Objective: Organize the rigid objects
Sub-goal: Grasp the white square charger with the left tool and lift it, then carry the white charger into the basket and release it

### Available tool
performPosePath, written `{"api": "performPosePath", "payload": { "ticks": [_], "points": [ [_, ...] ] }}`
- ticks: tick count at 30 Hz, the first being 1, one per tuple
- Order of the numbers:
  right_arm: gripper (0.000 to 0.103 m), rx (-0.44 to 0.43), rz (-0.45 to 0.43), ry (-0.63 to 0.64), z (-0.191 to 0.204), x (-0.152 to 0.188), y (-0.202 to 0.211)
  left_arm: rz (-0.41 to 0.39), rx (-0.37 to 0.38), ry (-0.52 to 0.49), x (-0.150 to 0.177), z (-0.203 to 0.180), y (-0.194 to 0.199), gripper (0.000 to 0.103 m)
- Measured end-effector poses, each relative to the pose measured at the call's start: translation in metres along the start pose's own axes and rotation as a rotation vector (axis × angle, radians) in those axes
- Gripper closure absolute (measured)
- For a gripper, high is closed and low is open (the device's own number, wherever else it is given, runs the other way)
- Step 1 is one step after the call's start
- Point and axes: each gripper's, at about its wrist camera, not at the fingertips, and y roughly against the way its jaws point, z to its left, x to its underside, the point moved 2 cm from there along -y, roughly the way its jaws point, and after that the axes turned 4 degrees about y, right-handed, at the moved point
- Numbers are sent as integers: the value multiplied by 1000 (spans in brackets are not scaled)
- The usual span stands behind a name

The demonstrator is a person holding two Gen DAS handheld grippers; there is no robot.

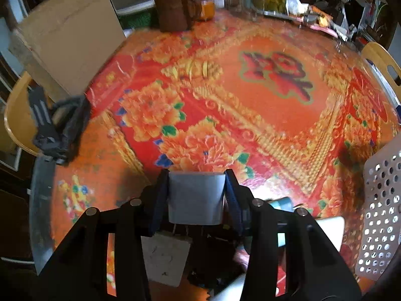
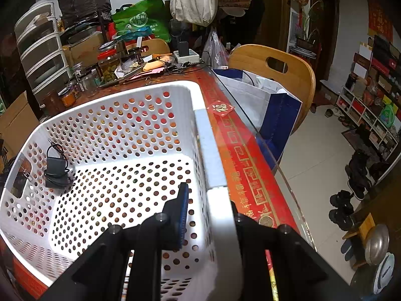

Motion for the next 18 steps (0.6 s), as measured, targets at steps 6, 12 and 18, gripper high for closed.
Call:
{"api": "performPosePath", "payload": {
  "ticks": [6,12,18],
  "points": [
    [87,-6,-2,0,1,0,1,-143,-37,-20,-6,-15,62,62],
    [87,-18,-5,1,-1,-2,1,-261,-41,-43,-6,-34,116,62],
    [87,-22,-7,2,-2,-2,0,-336,-38,-114,5,-66,163,62]
  ]
}}
